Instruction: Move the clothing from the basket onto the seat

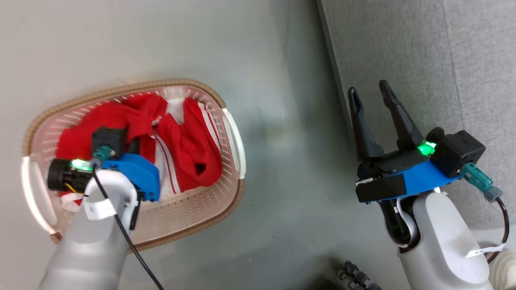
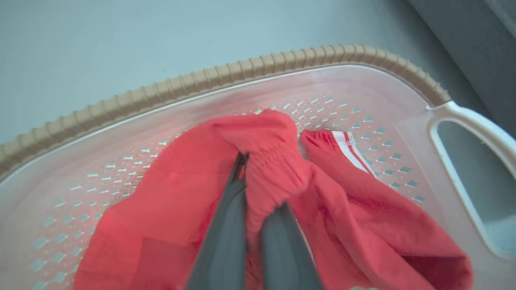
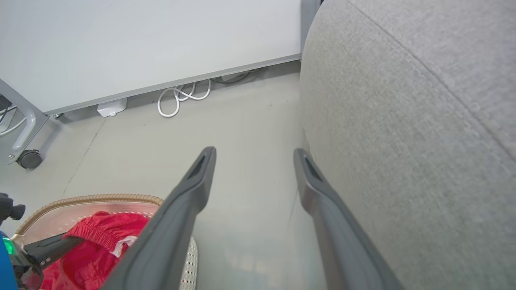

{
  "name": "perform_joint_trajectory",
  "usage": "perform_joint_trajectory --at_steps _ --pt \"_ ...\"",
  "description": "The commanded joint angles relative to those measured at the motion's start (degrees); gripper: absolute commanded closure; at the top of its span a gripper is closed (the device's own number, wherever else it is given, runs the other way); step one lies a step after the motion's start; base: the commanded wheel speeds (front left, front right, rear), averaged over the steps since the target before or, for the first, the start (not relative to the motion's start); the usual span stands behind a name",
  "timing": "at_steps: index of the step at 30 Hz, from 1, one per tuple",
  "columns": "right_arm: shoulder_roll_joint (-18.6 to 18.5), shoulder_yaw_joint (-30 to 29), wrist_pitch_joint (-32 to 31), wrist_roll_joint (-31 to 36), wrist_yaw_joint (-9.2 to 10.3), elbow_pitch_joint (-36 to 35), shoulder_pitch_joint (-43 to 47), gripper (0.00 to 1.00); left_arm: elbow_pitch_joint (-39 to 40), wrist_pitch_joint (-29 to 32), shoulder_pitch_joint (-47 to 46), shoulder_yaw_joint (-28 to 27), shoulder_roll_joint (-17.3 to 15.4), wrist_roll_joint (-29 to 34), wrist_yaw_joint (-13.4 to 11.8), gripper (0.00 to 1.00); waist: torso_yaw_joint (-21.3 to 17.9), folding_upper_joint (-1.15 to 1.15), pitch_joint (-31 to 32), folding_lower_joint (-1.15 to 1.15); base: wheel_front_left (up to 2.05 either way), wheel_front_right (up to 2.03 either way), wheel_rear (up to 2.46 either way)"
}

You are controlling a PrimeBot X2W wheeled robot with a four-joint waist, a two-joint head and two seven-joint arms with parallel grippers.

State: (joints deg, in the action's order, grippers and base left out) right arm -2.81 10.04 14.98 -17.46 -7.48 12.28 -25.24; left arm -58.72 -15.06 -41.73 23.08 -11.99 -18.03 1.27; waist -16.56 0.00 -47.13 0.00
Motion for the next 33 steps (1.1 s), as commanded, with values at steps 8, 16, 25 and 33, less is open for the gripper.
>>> perform_joint_trajectory --at_steps 8,16,25,33 --pt "-0.2 -2.4 0.3 3.4 -0.03 2.2 2.9 0.0 3.6 -0.2 4.1 0.2 3.8 0.9 2.3 1.0 5.5 0.0 11.9 0.0 0.0 0.0 0.0" --pt "-0.2 -3.4 0.0 5.1 -0.03 6.0 7.6 0.0 9.4 -0.2 10.5 1.5 6.8 3.3 4.4 1.0 10.1 0.0 25.6 0.0 0.0 0.0 0.0" --pt "-0.2 -4.4 -1.6 5.3 -0.03 7.3 12.4 0.0 14.3 -0.2 13.5 4.1 8.4 4.2 5.8 1.0 13.4 0.0 36.5 0.0 0.0 0.0 0.0" --pt "-0.2 -5.0 -2.9 4.8 -0.03 7.1 16.5 0.0 18.0 -0.2 11.5 8.6 9.1 2.8 6.3 1.0 15.5 0.0 41.7 0.0 0.0 0.0 0.0"
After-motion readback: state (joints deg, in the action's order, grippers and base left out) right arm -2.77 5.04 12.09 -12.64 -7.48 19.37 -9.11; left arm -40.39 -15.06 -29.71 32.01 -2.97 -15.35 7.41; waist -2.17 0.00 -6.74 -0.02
